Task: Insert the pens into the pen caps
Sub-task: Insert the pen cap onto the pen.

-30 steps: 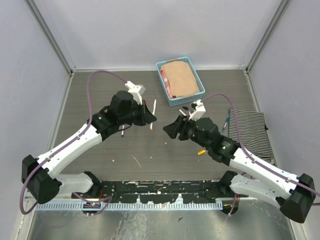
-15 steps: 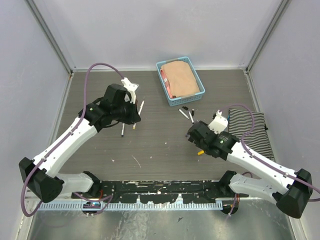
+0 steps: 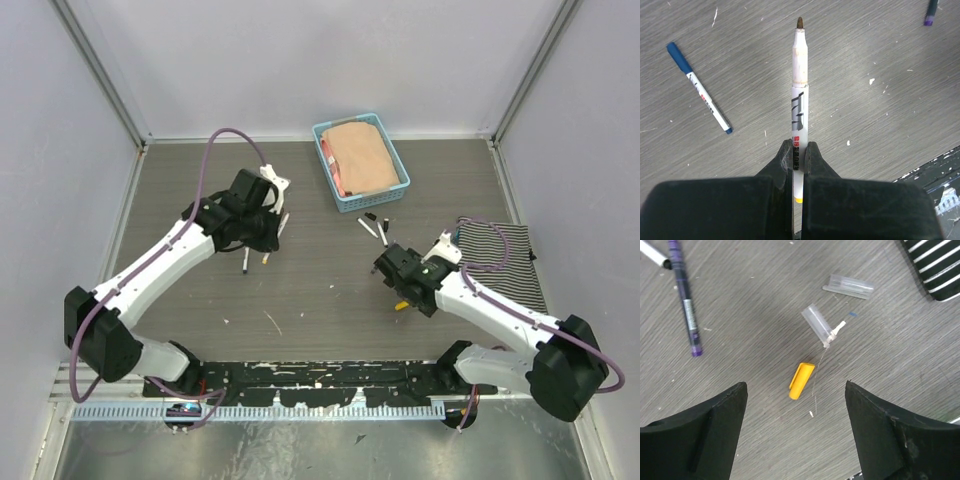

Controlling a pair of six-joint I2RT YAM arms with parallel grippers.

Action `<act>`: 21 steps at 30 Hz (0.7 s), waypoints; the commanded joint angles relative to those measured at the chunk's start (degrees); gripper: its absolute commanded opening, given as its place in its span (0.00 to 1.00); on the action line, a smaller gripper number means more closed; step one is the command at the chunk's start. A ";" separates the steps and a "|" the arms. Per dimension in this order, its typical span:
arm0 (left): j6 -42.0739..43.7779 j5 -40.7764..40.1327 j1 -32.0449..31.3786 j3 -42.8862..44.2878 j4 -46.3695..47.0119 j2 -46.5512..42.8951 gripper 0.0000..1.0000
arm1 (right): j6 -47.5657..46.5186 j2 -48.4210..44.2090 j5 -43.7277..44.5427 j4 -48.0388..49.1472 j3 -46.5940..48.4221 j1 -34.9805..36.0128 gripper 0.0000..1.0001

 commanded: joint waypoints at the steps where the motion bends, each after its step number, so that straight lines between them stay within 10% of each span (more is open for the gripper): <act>1: 0.01 -1.07 0.14 1.09 -0.76 1.78 0.00 | -2.33 -0.82 -4.40 6.73 -3.27 -4.31 0.82; 13: -7.10 -4.19 3.45 4.84 -4.43 7.03 0.00 | -1.50 0.35 -10.47 10.87 -6.66 -7.81 0.71; 21: -8.08 8.17 9.89 3.05 -2.18 6.55 0.00 | -0.63 1.46 -10.68 11.80 -7.52 -7.90 0.64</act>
